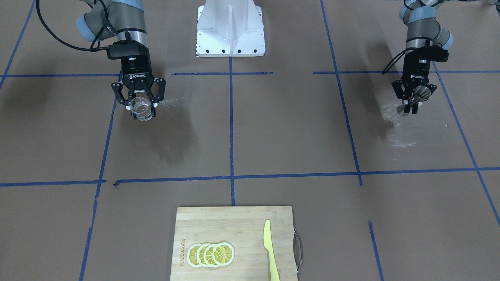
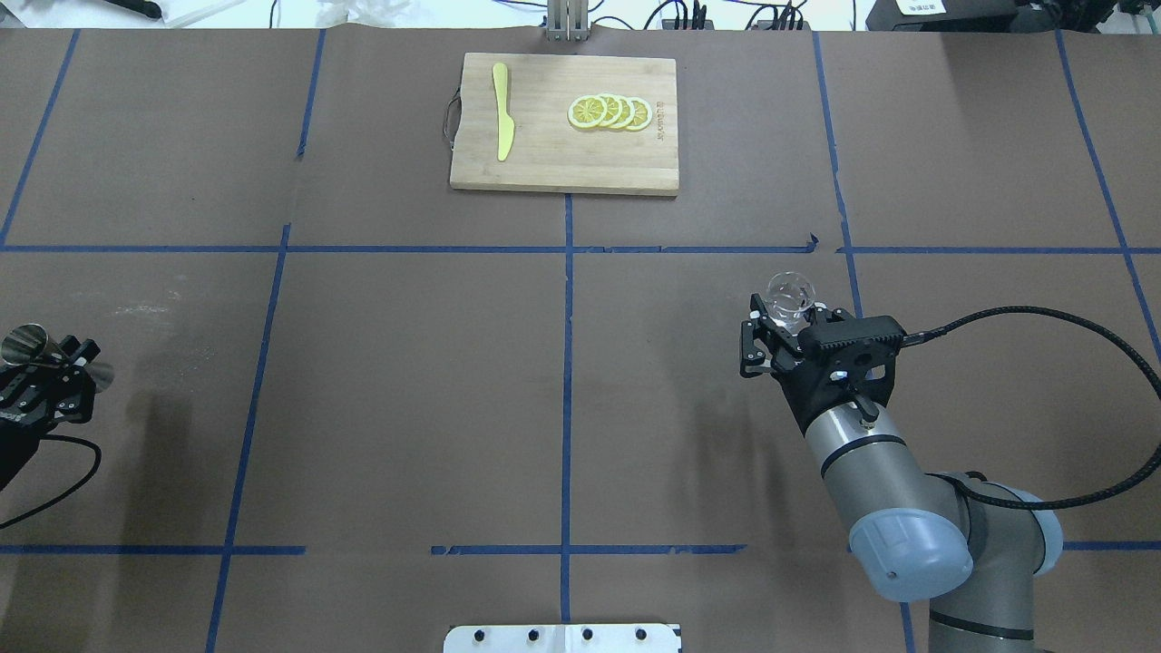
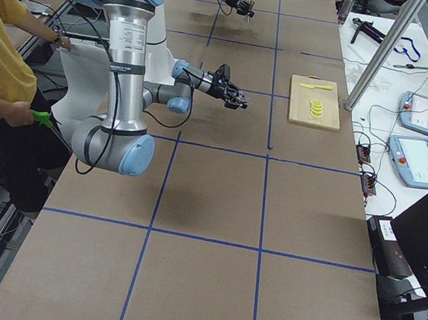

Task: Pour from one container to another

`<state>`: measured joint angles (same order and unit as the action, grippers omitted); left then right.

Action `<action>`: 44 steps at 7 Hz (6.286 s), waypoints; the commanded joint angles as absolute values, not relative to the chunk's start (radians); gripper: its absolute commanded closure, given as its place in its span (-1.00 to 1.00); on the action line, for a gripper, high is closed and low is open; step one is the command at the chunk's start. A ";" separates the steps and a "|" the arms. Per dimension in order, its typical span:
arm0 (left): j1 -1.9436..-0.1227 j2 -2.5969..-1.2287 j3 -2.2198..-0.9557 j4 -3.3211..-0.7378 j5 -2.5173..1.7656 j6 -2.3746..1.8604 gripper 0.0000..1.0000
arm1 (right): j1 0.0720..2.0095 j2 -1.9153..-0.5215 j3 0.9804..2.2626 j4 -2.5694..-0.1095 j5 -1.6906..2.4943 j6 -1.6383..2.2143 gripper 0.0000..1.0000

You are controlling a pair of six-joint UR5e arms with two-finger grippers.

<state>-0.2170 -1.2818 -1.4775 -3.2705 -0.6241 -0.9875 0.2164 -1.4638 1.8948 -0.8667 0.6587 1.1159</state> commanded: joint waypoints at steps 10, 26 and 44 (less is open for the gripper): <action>-0.114 -1.284 -1.448 -3.232 -0.580 -1.068 0.92 | 0.216 -1.447 1.901 -0.867 0.658 1.115 1.00; -0.048 -1.266 -1.448 -3.264 -0.558 -1.069 -0.98 | 0.216 -1.425 1.910 -0.867 0.653 1.106 1.00; -0.920 -1.235 -1.278 -3.304 -1.589 -0.777 -0.99 | 0.209 -1.442 1.751 -0.728 0.611 1.120 1.00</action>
